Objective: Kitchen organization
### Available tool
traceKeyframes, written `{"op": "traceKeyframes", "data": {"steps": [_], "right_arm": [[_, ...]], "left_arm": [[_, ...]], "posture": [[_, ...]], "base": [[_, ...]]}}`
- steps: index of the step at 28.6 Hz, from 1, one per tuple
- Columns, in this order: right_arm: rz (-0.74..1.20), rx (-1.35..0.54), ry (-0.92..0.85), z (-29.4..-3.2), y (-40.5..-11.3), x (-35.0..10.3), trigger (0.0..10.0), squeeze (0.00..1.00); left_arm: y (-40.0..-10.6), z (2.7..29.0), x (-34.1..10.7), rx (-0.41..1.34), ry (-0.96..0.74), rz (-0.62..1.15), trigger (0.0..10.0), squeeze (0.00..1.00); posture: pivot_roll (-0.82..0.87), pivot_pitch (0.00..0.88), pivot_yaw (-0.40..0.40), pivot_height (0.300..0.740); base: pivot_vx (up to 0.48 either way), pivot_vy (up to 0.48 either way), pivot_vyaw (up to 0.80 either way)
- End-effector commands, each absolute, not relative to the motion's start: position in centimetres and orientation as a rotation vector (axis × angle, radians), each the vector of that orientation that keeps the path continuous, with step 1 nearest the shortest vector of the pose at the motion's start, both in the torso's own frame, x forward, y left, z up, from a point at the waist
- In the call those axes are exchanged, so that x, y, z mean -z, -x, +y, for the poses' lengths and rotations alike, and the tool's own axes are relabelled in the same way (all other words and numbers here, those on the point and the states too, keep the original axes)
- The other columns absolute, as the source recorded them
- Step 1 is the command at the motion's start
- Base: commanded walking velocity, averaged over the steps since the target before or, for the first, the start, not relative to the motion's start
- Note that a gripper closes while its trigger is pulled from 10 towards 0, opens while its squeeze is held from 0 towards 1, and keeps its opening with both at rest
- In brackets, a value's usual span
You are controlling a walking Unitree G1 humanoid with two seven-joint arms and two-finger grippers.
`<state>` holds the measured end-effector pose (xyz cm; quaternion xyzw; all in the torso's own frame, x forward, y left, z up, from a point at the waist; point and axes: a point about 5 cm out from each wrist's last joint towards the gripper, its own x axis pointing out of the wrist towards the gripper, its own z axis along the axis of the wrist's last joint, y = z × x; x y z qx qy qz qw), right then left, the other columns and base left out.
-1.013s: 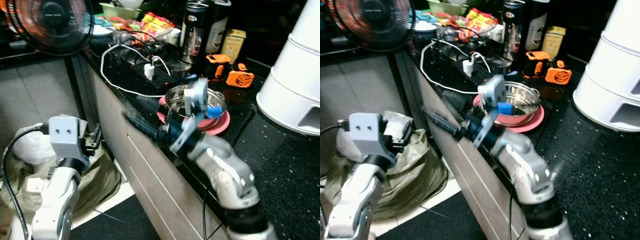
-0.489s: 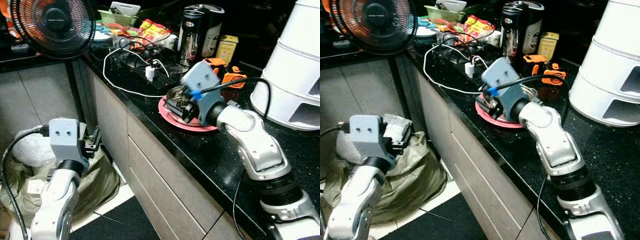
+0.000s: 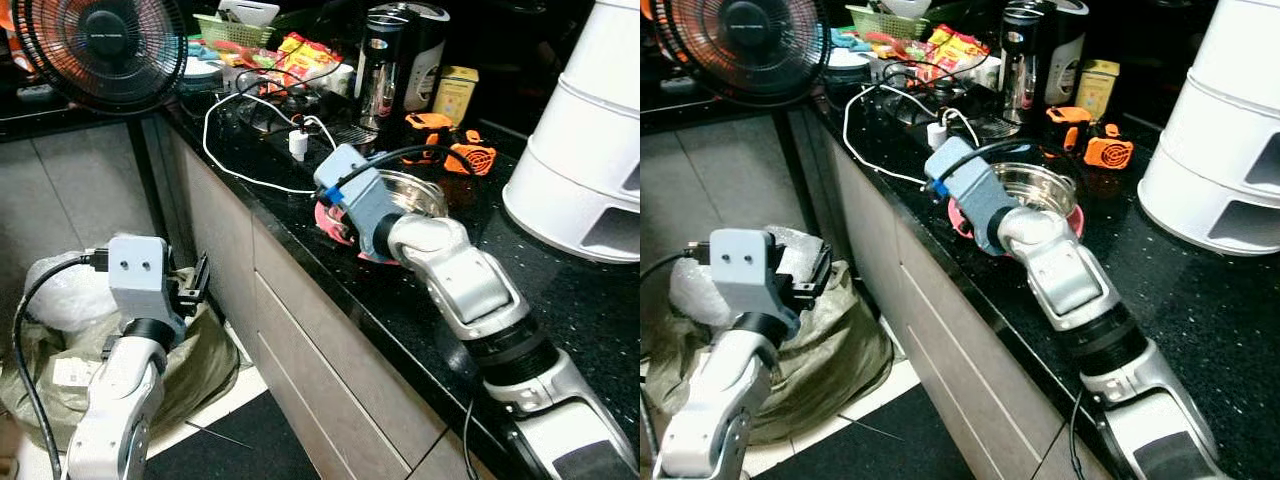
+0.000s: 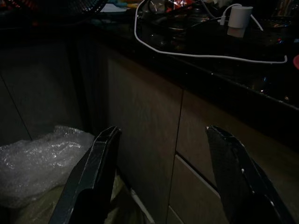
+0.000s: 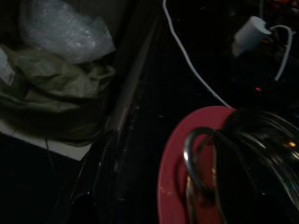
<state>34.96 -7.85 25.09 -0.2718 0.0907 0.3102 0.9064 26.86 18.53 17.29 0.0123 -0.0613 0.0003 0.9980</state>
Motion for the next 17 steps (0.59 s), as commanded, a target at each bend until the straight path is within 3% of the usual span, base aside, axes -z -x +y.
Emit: {"op": "traceKeyframes", "data": {"steps": [1,6,17], "right_arm": [[0.256,-0.632,0.574,-7.9,-35.2,-24.7,10.0,0.00],[0.283,-0.610,0.563,-7.9,-35.6,-24.6,10.0,0.00],[0.280,-0.589,0.543,-7.3,-36.3,-25.2,10.0,0.00]], "left_arm": [[-26.7,18.5,-17.9,0.019,-0.029,-0.135,10.0,0.00],[-26.6,18.6,-18.3,0.030,-0.022,-0.138,10.0,0.00],[-25.5,16.5,-20.9,0.460,0.022,-0.076,10.0,0.00]], "posture": [[0.08,0.000,-0.063,0.740],[0.08,0.000,-0.065,0.740],[0.09,0.000,-0.063,0.740]], "base": [[0.000,0.000,0.00],[0.000,0.000,0.00],[0.000,0.000,0.00]]}}
